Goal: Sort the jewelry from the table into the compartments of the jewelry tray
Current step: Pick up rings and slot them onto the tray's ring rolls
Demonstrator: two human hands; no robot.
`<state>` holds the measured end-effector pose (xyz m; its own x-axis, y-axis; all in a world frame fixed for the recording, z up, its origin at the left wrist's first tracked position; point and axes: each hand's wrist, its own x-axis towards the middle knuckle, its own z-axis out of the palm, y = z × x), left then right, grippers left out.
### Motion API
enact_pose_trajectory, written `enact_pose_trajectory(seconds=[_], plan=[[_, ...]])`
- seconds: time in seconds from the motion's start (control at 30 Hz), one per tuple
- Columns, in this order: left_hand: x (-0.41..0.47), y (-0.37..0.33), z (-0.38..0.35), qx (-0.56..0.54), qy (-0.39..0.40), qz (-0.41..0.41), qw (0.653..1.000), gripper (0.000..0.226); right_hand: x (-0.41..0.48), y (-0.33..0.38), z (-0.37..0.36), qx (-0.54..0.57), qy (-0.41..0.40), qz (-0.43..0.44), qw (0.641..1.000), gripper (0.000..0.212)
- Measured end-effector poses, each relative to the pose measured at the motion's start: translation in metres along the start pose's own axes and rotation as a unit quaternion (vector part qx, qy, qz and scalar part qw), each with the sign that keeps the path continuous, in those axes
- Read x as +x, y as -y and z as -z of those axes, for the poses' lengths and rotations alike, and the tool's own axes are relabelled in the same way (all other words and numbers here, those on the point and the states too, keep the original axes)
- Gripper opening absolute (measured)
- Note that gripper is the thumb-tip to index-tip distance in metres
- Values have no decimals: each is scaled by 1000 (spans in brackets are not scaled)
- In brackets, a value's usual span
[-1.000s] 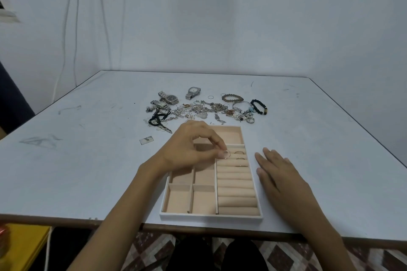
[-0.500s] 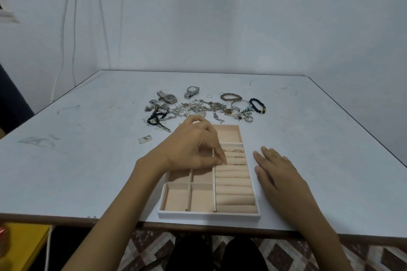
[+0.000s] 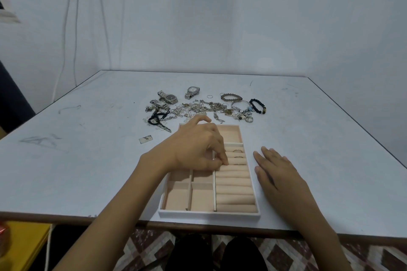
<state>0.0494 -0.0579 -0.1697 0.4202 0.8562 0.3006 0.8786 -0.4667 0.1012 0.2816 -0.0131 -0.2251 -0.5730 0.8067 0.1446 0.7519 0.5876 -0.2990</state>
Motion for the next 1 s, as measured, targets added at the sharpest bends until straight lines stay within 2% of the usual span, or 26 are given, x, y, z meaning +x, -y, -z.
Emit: enact_pose_trajectory(seconds=[0.27, 0.47, 0.67, 0.77, 0.83, 0.9, 1.0], plan=[[-5, 0, -4, 8, -25, 10, 1000, 18, 1, 0, 0, -4, 2, -1, 1000, 70], [-2, 1, -4, -5, -15, 34, 999, 14, -1, 1, 0, -3, 1, -4, 1000, 68], [4, 5, 1, -68, 12, 48, 996, 20, 3, 3, 15, 8, -24, -7, 1000, 42], [13, 19, 4, -122, -15, 105, 987, 20, 29, -3, 39, 66, 6, -33, 997, 23], [24, 35, 0, -98, -69, 174, 977, 18, 59, -3, 51, 104, 14, -36, 994, 12], [39, 50, -6, -60, -103, 238, 964, 16, 96, -1, 55, 117, -8, -27, 993, 10], [65, 66, -16, -2, -68, 286, 956, 22, 152, 10, 47, 97, -49, -24, 994, 16]])
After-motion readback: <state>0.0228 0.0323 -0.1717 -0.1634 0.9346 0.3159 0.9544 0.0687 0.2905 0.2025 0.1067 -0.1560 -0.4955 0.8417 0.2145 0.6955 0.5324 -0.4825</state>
